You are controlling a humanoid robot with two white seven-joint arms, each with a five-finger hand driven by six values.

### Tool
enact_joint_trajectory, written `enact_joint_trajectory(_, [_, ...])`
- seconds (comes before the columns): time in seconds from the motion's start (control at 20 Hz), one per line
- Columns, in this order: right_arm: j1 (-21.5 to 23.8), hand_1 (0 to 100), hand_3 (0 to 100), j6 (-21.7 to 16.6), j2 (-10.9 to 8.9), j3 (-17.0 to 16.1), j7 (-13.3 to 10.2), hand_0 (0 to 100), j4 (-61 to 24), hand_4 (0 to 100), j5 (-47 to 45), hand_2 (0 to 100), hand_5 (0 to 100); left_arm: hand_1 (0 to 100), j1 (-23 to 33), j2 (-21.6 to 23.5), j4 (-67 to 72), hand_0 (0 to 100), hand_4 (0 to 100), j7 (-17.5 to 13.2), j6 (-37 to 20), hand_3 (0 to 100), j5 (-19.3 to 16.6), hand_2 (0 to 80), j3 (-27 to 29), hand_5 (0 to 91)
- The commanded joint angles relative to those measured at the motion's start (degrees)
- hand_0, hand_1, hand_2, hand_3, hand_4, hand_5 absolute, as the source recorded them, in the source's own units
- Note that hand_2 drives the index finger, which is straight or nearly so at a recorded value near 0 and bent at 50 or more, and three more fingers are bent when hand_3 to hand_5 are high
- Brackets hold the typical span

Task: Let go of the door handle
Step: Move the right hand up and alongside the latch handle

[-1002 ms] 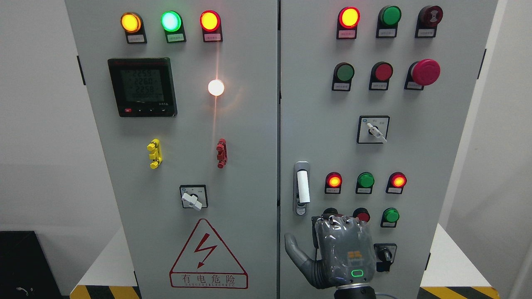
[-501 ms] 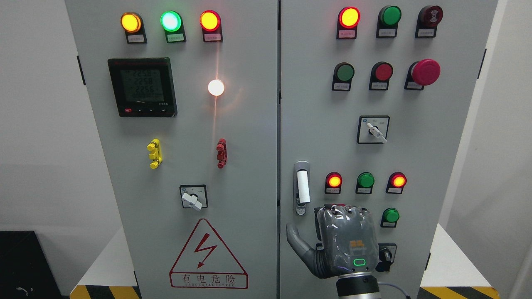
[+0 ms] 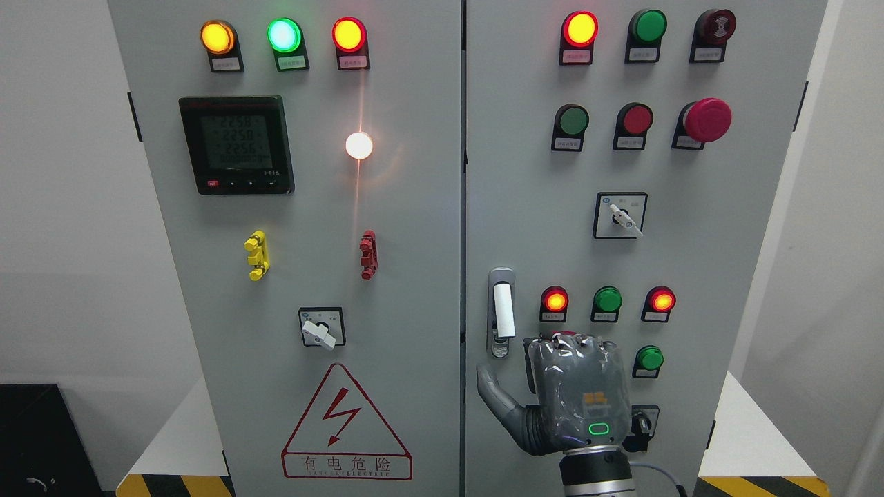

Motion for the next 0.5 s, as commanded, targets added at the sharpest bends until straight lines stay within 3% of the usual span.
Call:
enact_joint_trajectory(0.0, [-0.8, 23, 100, 0.0, 0.05, -0.1, 0.7, 27, 0.3, 100, 0.1, 99, 100, 56, 0.0, 0.0, 0.0, 12, 0, 0.0, 0.0, 0, 0.0, 0.0, 0.0, 0.0])
enact_joint_trajectory(0.45, [-2.3, 23, 100, 0.2, 0.13, -0.1, 1.0, 27, 1.9, 100, 0.4, 98, 100, 56, 0.0, 0.0, 0.1, 12, 0, 0.0, 0.0, 0, 0.0, 0.0, 0.0, 0.0])
